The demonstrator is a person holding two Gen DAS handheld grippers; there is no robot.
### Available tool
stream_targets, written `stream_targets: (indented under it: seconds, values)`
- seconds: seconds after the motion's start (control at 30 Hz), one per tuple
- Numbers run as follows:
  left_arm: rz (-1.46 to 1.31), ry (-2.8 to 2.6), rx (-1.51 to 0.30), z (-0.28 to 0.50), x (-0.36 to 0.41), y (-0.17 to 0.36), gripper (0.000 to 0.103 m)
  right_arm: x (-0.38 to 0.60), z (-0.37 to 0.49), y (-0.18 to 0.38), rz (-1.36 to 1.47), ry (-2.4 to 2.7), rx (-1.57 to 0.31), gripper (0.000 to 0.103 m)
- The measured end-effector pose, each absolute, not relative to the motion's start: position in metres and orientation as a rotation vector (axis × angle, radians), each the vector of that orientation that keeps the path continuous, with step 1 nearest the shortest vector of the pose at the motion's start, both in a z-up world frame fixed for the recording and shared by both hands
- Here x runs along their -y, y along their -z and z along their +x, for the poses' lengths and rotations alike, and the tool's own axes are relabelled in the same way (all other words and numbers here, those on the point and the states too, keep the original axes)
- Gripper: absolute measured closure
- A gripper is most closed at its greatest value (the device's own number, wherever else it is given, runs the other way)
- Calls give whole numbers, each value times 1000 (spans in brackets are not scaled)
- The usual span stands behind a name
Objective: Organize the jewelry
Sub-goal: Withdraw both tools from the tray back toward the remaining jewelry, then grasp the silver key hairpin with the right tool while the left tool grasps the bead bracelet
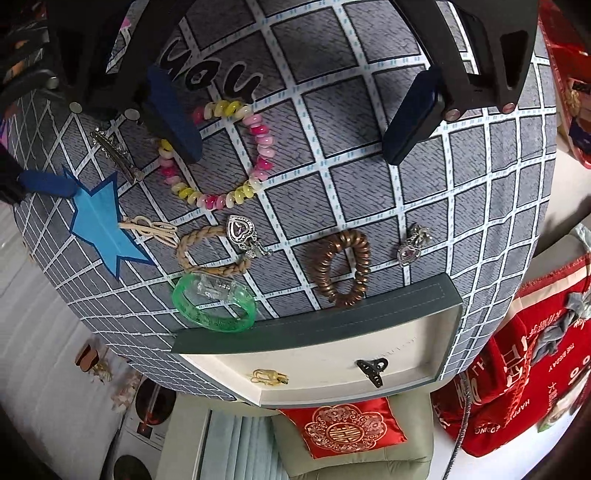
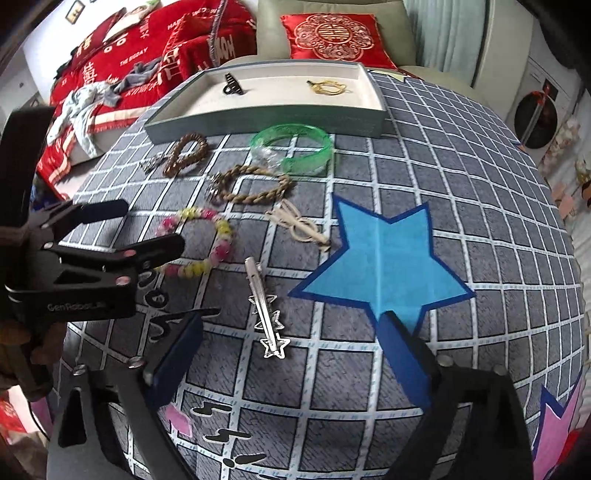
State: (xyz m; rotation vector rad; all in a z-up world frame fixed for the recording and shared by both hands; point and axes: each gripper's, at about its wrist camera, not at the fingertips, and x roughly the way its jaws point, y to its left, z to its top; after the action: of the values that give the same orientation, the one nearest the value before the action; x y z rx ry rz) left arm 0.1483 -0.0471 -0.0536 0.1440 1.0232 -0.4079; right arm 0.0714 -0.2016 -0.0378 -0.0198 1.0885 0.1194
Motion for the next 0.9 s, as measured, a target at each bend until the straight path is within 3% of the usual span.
stream_targets:
  seconds: [0.07, 0.33, 0.57, 0.63, 0.7, 0.73, 0.8, 0.83, 0.9]
  values:
    - [159, 403, -1020, 148, 50, 54, 0, 197, 72, 41, -35, -124, -1090, 24]
    - [218, 417, -1002, 141, 62, 53, 7, 183, 75, 46, -87, -122, -1077, 32]
    - [240, 462, -987, 134, 72, 49, 35, 182, 72, 44, -86, -129, -1069, 51]
    - [247, 479, -982, 132, 75, 48, 49, 181, 72, 44, -84, -128, -1070, 57]
    - [258, 499, -979, 129, 79, 46, 73, 181, 71, 44, -83, -129, -1072, 62]
    - [261, 507, -980, 129, 80, 46, 79, 181, 71, 43, -83, -129, -1075, 65]
    - [250, 507, -982, 129, 79, 45, 79, 180, 71, 43, -81, -125, -1081, 72]
    - [237, 507, -985, 129, 78, 45, 79, 180, 70, 42, -80, -123, -1083, 84]
    - [193, 509, -994, 129, 73, 44, 79, 181, 69, 42, -78, -116, -1090, 85]
